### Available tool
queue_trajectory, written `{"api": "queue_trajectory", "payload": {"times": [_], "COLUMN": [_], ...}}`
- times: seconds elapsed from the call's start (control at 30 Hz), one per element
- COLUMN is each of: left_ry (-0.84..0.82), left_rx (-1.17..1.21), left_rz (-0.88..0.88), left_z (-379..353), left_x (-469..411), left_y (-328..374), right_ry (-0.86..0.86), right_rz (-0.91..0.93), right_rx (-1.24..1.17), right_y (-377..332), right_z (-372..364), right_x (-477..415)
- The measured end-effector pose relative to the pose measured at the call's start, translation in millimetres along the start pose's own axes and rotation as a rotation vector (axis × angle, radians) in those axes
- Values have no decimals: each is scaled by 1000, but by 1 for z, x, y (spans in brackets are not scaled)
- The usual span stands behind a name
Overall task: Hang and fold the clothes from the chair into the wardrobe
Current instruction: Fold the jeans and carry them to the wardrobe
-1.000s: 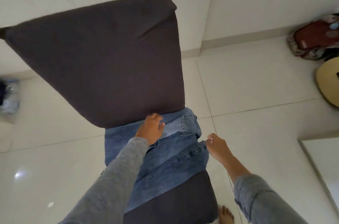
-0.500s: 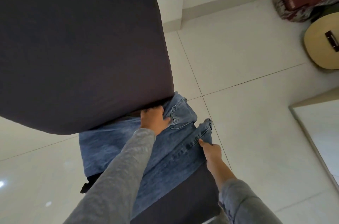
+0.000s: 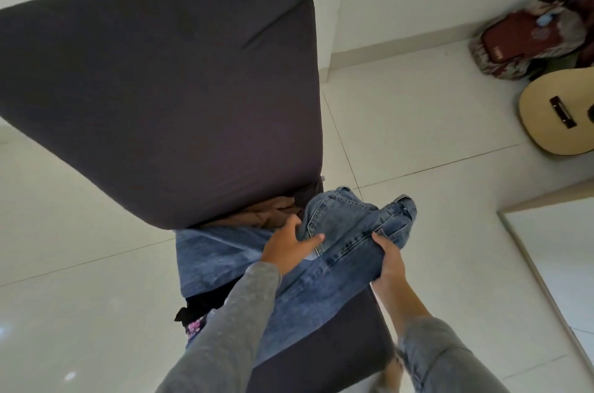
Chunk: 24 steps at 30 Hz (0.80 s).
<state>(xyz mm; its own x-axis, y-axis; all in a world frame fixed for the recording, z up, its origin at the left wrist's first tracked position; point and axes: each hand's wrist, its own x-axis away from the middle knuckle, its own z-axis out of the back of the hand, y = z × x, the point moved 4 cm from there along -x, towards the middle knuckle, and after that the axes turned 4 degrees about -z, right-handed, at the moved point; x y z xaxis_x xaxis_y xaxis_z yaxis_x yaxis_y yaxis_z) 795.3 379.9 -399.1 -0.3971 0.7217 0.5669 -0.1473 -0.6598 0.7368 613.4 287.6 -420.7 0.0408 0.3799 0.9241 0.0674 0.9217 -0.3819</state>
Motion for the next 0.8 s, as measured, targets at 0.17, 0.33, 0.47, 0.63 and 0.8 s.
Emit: {"api": "queue_trajectory", "payload": {"times": [0.17,0.33,0.47,0.63,0.8], "left_ry": [31,186,219,182,305], "left_rx": [31,370,597,798,787], "left_rz": [155,161,119,34,-88], "left_z": [20,36,47,79,118], "left_x": [7,23,58,117,193], "left_y": [5,8,35,48,43], "right_ry": [-181,-369,-355,-475,-560], "right_rz": [63,120,117,181,365], "right_rx": [-76,-121,-70,45,167], "right_y": [-13,-23,-20,-19,-11], "right_z": [-5,-11,-6,-8,-3], "right_x": [32,73,99,151,220]}}
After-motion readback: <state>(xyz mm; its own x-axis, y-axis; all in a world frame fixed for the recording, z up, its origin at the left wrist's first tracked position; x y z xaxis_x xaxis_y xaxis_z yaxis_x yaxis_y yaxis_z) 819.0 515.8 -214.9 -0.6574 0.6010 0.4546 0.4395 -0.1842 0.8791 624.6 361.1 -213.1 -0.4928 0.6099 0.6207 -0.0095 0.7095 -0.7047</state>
